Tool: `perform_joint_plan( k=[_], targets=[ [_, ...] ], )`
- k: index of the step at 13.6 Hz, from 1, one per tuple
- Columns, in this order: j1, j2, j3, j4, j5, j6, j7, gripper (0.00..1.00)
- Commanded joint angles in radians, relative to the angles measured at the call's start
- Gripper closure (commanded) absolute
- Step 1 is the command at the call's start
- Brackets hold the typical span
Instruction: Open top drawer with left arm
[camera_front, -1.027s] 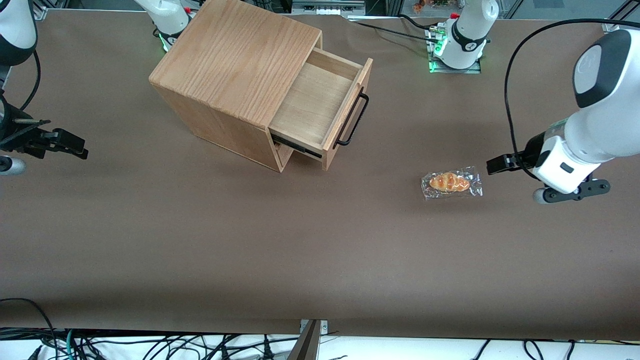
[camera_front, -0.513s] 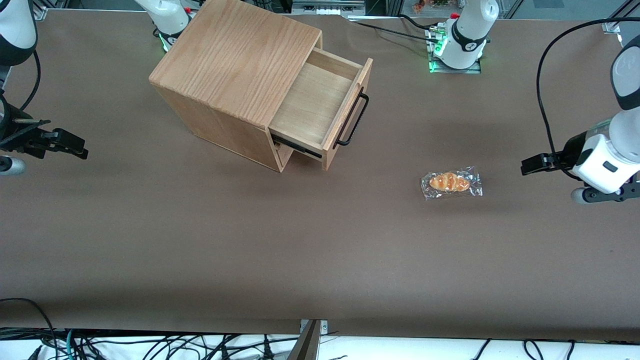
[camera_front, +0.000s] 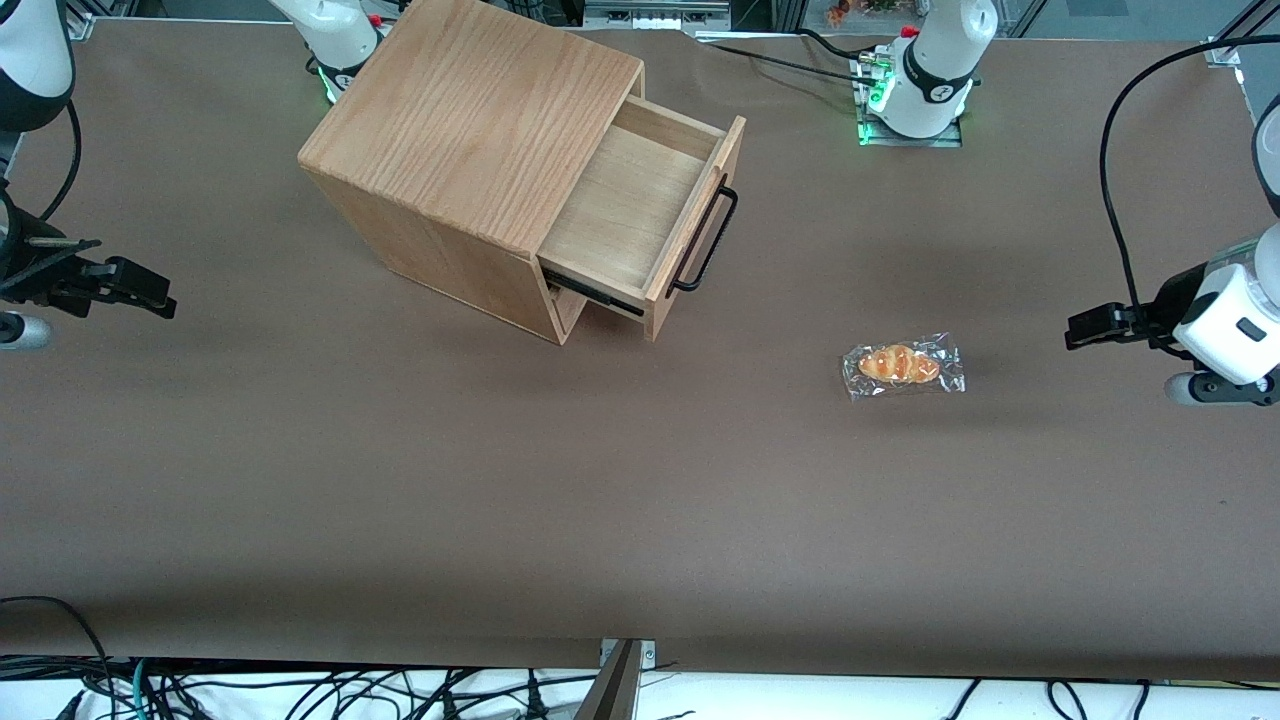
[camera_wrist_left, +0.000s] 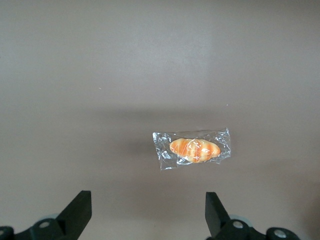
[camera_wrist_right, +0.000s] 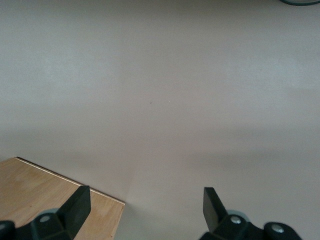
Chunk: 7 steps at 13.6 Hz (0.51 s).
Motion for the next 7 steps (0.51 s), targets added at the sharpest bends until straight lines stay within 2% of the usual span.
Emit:
perform_joint_plan(
  k=[1,7],
  targets=[
    [0.001,-0.008,0.015,-0.024,-0.027,0.040,0.053,0.00],
    [-0.001,0.010,0.026,-0.026,-0.016,0.057,0.064,0.00]
  ],
)
